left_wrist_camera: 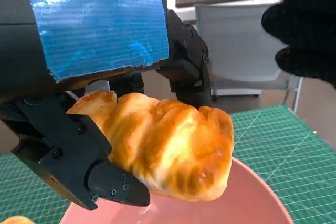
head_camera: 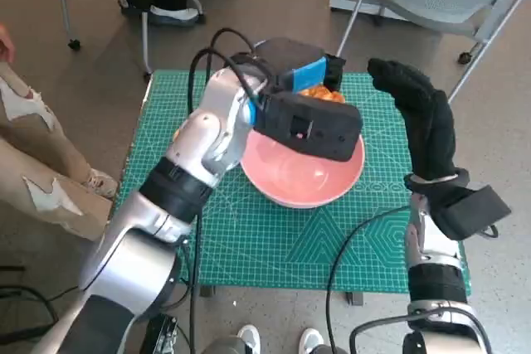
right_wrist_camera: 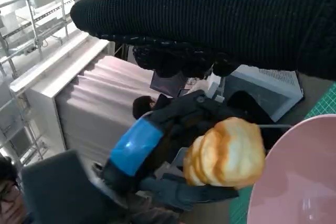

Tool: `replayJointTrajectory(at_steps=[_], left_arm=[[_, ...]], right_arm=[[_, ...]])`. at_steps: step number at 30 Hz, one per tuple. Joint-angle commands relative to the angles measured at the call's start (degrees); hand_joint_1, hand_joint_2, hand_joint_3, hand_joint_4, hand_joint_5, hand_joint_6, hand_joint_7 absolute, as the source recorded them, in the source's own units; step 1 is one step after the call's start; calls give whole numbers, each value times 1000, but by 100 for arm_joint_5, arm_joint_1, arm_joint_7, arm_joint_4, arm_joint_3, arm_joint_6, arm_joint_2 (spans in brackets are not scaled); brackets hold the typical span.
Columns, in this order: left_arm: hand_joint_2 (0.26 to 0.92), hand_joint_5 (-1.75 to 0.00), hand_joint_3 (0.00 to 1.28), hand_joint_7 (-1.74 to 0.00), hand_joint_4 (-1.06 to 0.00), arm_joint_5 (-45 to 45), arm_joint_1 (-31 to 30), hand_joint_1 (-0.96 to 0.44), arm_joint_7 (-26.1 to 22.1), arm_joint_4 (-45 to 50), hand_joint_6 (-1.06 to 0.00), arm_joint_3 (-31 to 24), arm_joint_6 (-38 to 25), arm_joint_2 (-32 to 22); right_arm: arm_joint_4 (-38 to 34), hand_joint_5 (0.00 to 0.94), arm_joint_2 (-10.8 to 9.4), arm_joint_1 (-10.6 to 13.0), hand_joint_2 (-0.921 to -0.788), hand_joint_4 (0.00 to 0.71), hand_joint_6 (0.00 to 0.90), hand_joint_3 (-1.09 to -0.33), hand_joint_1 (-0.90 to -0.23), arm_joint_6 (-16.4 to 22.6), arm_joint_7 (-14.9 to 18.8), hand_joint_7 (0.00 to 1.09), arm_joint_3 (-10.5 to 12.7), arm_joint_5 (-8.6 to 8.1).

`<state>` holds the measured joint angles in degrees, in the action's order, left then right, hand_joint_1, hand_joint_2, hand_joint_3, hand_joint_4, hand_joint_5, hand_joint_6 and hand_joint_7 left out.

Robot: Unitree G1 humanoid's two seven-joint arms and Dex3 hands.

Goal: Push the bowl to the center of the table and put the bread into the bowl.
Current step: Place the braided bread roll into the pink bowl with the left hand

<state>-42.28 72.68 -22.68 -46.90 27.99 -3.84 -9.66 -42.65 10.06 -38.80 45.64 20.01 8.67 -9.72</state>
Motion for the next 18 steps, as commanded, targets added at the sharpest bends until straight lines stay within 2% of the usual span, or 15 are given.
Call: replayJointTrajectory(at_steps=[1, 4, 7, 8, 9, 11, 13, 14, 15, 16, 18], left_arm=[[748, -1530, 485, -1120, -538, 77, 323, 5, 257, -312, -579, 11, 197, 87], [757, -1532, 459, -1080, -544, 157, 345, 5, 376, -510, -599, -30, 310, 125], [794, -1506, 388, -1063, -559, 251, 371, 5, 455, -718, -596, -77, 354, 169], [831, -1445, 332, -1153, -544, 296, 373, 3, 446, -769, -567, -99, 336, 182], [831, -1403, 316, -958, -572, 334, 376, 136, 440, -807, -501, -111, 328, 189], [793, -1363, 366, -581, -608, 442, 379, 278, 328, -885, -447, -156, 260, 209], [779, -1349, 382, -378, -620, 516, 384, 325, 155, -911, -395, -171, 188, 212], [778, -1345, 384, -329, -622, 520, 400, 335, 15, -917, -382, -135, 151, 200], [750, -1185, 344, -234, -534, 525, 412, 185, -83, -921, -342, -106, 124, 191], [747, -1118, 314, -194, -508, 500, 423, 131, -193, -915, -331, -51, 110, 170], [750, -509, 220, -82, -238, 411, 428, -60, -354, -867, -278, 59, 81, 125]], right_arm=[[-50, 2, -31, 167, -921, 169, 3, -847, -671, -109, -59, 453, 3, 19], [-51, 2, -39, 165, -921, 169, 3, -846, -671, -120, -75, 453, 0, 17], [-37, 1, -47, 173, -921, 169, 4, -845, -672, -134, -79, 453, -1, 7], [-35, 1, -50, 175, -921, 169, 4, -844, -671, -138, -78, 453, 0, 2], [-30, 1, -54, 177, -921, 168, 4, -842, -671, -141, -79, 453, 0, 1], [-21, 1, -64, 180, -921, 168, 5, -838, -672, -151, -74, 452, 1, -13], [-9, 1, -74, 183, -921, 168, 5, -835, -673, -159, -74, 452, -1, -18], [-3, 1, -79, 185, -921, 168, 5, -835, -673, -160, -78, 452, -4, -15], [1, 1, -83, 187, -921, 167, 5, -834, -673, -161, -81, 452, -5, -12], [3, 0, -87, 186, -921, 167, 5, -833, -674, -160, -85, 452, -8, -7], [-15, 0, -88, 179, -921, 167, 5, -833, -674, -154, -84, 452, -7, -2]])
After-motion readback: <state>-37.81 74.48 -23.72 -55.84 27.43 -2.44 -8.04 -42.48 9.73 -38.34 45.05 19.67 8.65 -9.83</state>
